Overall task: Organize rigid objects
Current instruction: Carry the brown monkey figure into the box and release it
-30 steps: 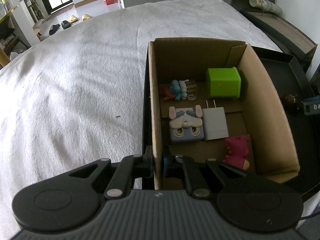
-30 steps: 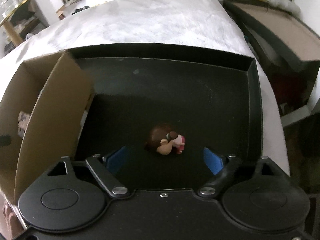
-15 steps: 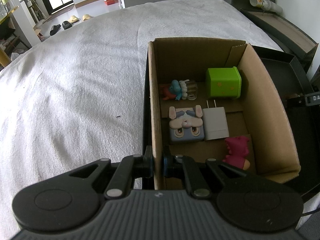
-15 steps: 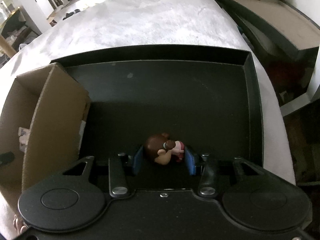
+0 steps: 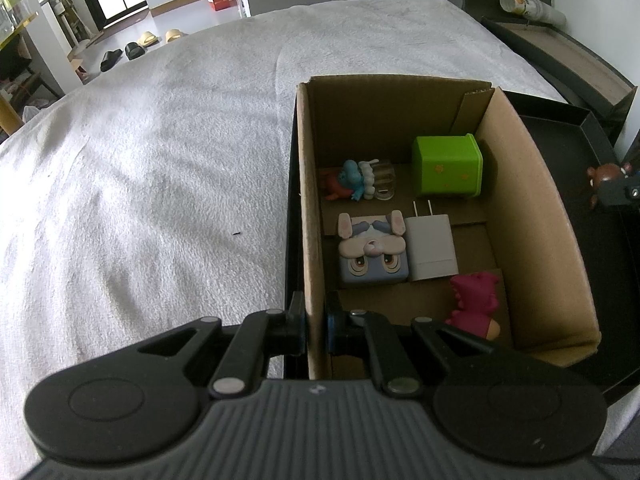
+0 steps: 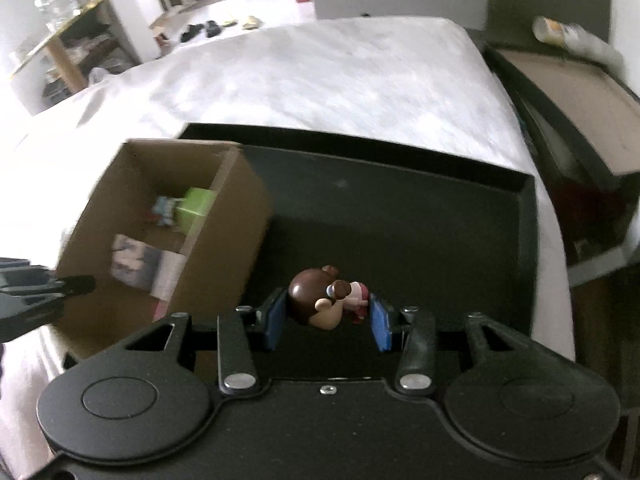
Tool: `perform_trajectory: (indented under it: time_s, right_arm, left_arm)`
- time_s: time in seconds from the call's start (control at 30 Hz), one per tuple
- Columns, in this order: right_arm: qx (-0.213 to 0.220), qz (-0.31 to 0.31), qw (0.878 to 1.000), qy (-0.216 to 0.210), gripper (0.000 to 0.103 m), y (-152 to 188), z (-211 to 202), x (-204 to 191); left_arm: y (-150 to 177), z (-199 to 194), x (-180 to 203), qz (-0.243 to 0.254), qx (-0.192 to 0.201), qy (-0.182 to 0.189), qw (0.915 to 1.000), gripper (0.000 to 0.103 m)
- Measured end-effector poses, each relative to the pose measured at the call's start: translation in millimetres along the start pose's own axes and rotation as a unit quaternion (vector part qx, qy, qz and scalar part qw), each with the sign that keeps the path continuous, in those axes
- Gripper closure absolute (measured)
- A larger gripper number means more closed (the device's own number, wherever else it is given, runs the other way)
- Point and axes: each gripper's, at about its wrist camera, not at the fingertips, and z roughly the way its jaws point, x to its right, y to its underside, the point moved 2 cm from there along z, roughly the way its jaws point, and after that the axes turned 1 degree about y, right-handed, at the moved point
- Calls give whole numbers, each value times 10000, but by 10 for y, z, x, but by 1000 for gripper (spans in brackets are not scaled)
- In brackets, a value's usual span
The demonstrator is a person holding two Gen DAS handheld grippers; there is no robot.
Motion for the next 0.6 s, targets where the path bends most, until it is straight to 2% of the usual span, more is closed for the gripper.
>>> perform_trajectory:
  time_s: [0.3,0.6]
  right_arm:
    - [324,-660,9973,-87,60,-198,-218,-457]
    - [425,-1209,9917,-68,60,-274,-243,-845]
  left_arm:
    - [2,-2,-3,-112,9,-22,9999,94]
    - [1,-22,16,-109,49,-12,9999,94]
